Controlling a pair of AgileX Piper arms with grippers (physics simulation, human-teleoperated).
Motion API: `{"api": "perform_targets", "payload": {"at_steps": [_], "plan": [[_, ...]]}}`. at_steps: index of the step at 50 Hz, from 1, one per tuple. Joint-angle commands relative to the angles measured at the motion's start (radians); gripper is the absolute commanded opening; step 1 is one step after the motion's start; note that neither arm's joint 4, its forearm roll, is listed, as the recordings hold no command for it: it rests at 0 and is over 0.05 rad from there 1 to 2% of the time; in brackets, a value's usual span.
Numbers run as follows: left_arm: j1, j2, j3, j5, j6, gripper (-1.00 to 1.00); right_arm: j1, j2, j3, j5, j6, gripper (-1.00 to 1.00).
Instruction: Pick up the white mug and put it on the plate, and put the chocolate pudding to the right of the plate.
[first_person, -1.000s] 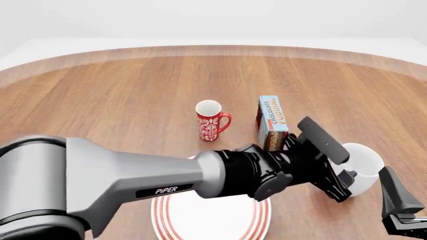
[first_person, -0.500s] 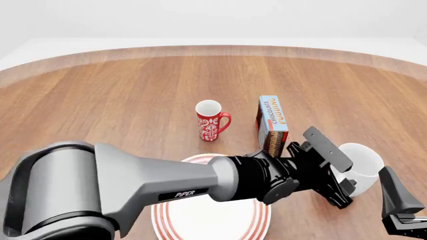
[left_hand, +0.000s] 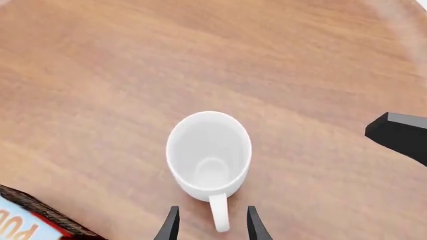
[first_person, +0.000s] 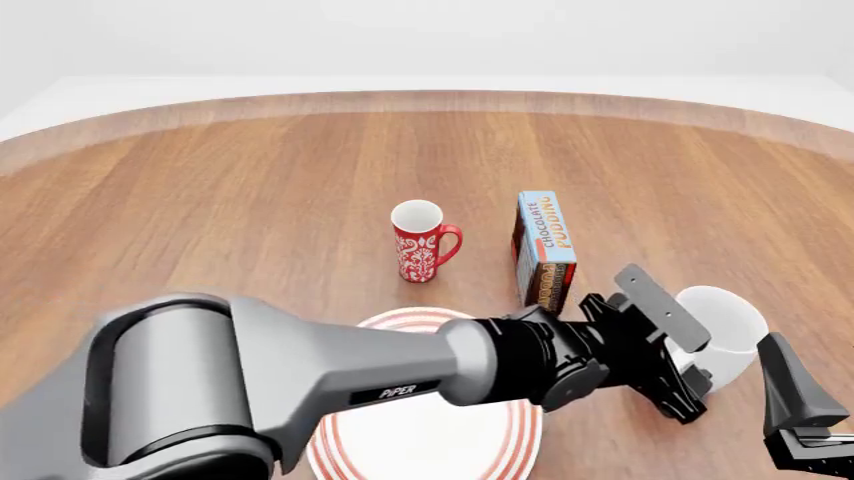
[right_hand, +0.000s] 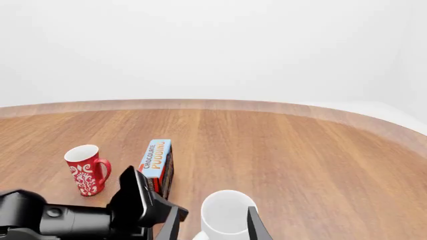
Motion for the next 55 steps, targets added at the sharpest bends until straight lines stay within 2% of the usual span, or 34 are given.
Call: {"api": "perform_targets", "payload": {"at_steps": [1, 55], "plan": [[-0.001, 0.029, -0.030, 0.017, -0.007, 1.00, 0.000, 0.000, 0.000, 0.000, 0.000, 1.00], [-0.011, 0.164, -0.111, 0.034, -0.048, 1.00, 0.000, 0.000, 0.000, 0.000, 0.000, 1.00]]}}
